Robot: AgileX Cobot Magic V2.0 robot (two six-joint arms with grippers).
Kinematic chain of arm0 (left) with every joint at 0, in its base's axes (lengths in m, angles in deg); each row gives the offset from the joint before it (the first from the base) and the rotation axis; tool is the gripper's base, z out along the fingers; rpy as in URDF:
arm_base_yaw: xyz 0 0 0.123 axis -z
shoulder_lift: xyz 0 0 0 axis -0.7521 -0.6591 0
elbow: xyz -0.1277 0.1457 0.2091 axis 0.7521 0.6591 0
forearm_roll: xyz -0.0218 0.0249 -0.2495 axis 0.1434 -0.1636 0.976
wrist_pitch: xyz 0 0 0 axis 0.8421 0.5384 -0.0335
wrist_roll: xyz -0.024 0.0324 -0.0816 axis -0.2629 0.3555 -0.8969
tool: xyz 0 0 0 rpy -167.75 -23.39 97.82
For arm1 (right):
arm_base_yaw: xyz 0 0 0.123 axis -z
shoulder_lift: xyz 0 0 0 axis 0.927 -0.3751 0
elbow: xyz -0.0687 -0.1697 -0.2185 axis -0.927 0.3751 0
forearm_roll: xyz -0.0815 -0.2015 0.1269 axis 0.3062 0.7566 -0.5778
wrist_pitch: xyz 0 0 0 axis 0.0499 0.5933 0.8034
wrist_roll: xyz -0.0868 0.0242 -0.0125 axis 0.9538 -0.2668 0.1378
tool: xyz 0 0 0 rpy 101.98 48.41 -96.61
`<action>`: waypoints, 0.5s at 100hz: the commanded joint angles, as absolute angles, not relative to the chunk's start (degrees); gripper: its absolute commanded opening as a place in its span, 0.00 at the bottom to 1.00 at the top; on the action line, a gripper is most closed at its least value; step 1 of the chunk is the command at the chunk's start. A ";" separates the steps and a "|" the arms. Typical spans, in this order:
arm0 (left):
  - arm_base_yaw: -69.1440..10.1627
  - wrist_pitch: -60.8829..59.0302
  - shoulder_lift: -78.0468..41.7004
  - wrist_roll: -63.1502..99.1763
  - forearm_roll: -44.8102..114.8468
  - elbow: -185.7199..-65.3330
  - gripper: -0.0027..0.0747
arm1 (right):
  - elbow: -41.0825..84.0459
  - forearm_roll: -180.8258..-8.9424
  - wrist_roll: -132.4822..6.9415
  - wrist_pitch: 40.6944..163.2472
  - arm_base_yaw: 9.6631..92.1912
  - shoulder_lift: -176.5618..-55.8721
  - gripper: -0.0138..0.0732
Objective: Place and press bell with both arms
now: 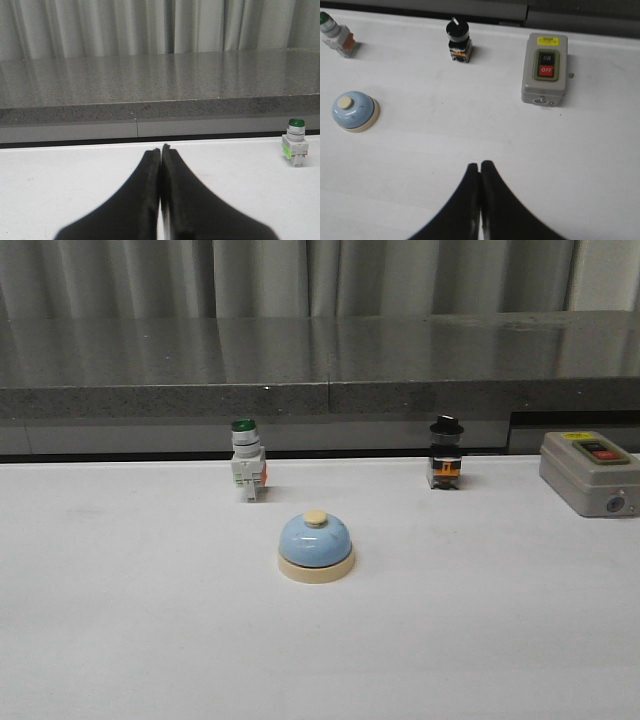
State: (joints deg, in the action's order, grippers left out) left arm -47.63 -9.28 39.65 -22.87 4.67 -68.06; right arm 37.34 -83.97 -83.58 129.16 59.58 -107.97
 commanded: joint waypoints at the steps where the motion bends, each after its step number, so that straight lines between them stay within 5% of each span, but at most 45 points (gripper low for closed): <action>1: -47.77 -14.06 41.35 -23.24 4.60 -65.76 0.01 | 35.21 -84.72 -83.28 125.65 60.03 -110.01 0.09; 50: -47.77 -14.06 41.35 -23.24 4.60 -65.76 0.01 | 25.69 -84.83 -83.28 124.88 51.15 -129.95 0.09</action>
State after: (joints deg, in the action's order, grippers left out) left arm -47.63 -9.28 39.65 -22.87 4.57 -68.06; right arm 29.86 -84.31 -83.58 128.19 53.26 -127.32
